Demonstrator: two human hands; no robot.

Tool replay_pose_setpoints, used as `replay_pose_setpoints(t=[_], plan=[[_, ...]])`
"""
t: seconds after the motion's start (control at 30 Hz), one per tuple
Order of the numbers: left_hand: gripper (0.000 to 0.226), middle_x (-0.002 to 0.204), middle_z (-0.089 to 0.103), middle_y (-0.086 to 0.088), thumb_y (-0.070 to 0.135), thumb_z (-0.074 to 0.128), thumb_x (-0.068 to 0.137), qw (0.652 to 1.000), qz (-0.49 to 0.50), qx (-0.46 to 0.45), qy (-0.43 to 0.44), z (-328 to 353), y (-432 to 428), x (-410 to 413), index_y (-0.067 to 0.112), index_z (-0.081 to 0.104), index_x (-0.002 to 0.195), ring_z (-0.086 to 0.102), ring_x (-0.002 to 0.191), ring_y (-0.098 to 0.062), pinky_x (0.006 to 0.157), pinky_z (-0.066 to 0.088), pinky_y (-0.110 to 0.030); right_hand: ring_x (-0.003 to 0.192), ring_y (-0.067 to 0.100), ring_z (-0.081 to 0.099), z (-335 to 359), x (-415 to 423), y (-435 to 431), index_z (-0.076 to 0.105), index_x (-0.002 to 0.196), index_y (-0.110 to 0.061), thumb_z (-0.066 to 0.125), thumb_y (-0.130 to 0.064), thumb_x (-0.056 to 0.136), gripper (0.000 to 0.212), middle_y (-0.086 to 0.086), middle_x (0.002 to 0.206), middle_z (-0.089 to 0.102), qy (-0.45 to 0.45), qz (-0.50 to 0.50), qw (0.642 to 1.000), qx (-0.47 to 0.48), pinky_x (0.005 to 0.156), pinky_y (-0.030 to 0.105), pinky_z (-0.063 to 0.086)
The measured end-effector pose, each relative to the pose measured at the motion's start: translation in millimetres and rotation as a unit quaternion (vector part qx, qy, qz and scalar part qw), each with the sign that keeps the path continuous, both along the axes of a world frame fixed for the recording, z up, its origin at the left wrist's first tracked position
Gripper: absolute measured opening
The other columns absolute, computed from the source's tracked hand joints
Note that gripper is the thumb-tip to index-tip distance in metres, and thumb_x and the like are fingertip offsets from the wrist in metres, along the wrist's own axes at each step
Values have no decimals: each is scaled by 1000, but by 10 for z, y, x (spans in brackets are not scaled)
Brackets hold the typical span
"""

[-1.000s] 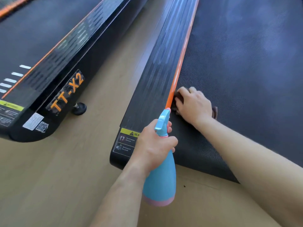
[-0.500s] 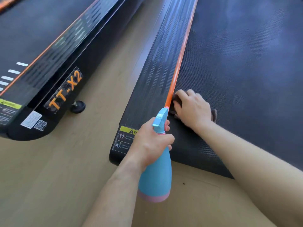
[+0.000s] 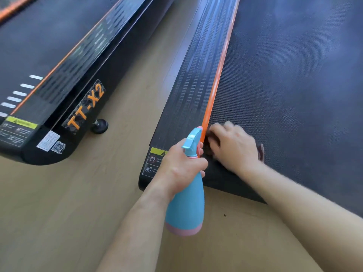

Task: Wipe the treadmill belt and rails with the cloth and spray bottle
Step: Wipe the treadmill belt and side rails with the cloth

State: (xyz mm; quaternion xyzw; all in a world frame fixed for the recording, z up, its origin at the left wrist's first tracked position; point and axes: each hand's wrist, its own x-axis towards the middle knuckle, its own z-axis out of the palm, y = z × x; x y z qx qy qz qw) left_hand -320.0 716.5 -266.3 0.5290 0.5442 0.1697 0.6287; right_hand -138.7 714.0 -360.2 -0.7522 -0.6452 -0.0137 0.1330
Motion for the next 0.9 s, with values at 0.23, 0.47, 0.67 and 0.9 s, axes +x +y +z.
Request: replay_pose_setpoints(t=[0.23,0.47,0.67,0.9], plan=[[32,92,65,3,-1,62,84,1000,24,3,1,-26,36,-38,19,69,107,65,74,-18,62,58,-22,93,28,63,3,73,-127,60,113,-33,46,-54,95,31,-1,101,60,-31,46,998,-18,62,37,52],[38,92,66,7,0,60,85,999,19,36,21,-52,-23,-105,23,69,114,65,74,-14,73,62,-25,97,30,60,9,154,-239,58,120,-30,49,-50,95,34,2,105,57,-6,27,999,-17,62,40,52],[39,91,64,8,0,60,87,999,11,33,25,-51,-28,-116,21,68,119,64,77,-16,63,56,-16,87,28,62,-7,259,-548,61,111,-31,49,-52,94,30,-1,96,56,-28,91,995,-23,53,35,50],[37,97,70,-1,10,66,74,999,1,-3,44,-53,4,12,18,70,110,64,75,-18,74,64,-33,99,32,60,-8,186,-93,58,122,-30,51,-50,97,33,3,108,59,12,29,999,-29,64,37,45]])
